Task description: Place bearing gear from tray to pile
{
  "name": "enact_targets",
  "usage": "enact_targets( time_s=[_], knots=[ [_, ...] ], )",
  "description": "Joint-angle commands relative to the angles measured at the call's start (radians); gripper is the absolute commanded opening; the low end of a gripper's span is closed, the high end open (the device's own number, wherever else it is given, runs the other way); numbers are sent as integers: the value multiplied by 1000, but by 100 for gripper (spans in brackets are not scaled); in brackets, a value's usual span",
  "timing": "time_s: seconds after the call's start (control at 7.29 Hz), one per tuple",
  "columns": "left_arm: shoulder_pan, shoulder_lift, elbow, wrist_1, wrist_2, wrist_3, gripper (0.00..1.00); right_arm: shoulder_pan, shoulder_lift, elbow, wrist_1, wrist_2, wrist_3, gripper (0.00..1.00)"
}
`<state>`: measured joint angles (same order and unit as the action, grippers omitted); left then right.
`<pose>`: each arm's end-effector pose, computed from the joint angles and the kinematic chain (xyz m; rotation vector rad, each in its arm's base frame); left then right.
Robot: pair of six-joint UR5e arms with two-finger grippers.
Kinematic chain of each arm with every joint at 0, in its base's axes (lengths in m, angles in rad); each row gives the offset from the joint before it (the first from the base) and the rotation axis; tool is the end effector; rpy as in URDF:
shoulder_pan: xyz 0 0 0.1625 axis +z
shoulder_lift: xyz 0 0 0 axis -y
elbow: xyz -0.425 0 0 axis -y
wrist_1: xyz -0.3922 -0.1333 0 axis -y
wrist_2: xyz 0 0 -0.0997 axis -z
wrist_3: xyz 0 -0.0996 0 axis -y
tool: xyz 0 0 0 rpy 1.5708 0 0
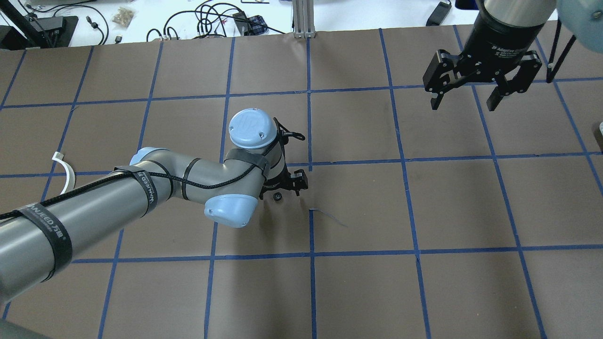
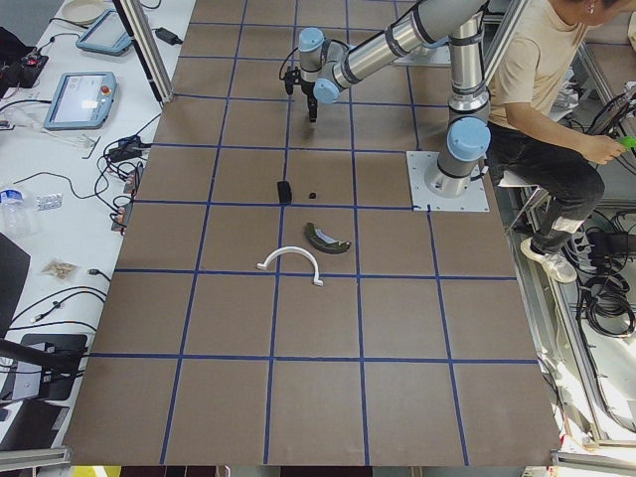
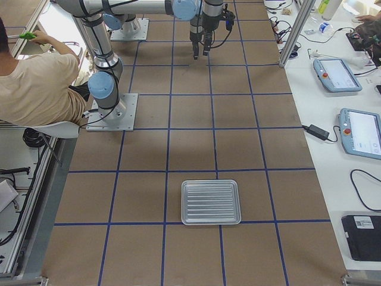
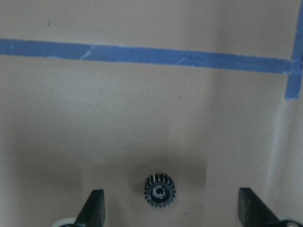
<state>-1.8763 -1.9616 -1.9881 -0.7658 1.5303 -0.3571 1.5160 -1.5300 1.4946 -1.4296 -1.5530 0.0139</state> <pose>-0.2911 -0.4663 0.1721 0.0802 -3.1032 -0.0250 0.1076 -0.5046 0.4915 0.1085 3.1154 0.1644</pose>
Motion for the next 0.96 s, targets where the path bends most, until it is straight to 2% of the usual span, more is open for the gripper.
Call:
enact_targets(
  time_s=[0.0,0.14,0.27,0.69,0.82],
  knots=[
    [0,-2,-5,5,19,16,51,4,-10,3,6,-2,6,100],
    [3,1,-5,3,24,27,22,6,-13,3,6,1,6,100],
    [5,3,-2,6,24,27,0,9,-13,10,8,1,6,100],
    [31,32,27,-25,19,41,0,21,-13,12,6,-8,8,100],
    [66,50,96,-129,10,70,0,21,-13,12,-1,2,6,100]
  ],
)
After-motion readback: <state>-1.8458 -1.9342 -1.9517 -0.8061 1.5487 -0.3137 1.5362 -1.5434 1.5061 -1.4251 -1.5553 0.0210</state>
